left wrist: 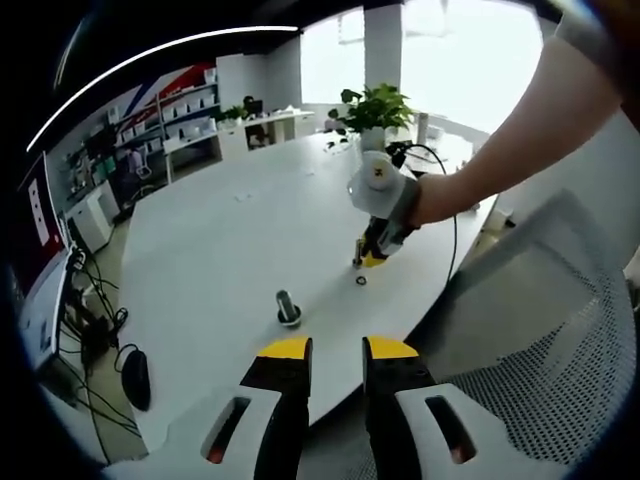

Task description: Place the washer onto the threaded stud by aligning its center hole with the stud, sliding it down to the base, and recovering from edge contact or off-axis alignment until the washer reaches the visible bottom stop.

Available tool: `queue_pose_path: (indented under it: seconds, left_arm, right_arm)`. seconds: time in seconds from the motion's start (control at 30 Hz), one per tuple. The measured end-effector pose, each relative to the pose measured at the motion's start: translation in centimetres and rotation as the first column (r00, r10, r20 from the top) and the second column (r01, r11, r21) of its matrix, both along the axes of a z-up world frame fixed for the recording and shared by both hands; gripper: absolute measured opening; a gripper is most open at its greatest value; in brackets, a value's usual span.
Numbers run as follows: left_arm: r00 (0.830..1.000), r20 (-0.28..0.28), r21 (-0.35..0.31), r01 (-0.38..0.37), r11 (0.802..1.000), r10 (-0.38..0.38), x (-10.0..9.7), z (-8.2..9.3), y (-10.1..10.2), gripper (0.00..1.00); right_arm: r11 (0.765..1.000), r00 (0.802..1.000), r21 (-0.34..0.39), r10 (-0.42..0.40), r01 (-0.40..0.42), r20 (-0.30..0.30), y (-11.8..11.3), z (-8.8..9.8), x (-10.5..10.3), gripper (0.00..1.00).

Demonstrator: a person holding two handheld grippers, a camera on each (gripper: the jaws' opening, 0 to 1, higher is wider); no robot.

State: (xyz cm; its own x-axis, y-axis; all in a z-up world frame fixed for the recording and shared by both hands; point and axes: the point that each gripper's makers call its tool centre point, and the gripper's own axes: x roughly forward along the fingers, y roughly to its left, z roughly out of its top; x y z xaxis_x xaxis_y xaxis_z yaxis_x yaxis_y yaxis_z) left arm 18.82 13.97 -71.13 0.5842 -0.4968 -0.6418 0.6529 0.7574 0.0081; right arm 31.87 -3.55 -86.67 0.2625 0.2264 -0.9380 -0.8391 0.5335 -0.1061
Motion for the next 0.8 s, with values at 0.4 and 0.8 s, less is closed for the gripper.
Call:
queue_pose_path:
  seconds: [0.4,0.8]
  left_arm:
    - [1.0,0.001,0.005,0.012,1.0,-0.012,-0.2,-0.1,-0.1,0.18]
    - [1.0,-0.021,0.012,0.021,1.0,-0.021,-0.3,-0.5,-0.2,0.18]
  right_arm:
    - [1.0,0.999,0.021,-0.017,0.017,-0.037,1.0,-0.1,-1.8,0.16]
    - [0.997,0.998,0.065,-0.032,0.035,-0.052,3.0,-1.0,-2.0,0.19]
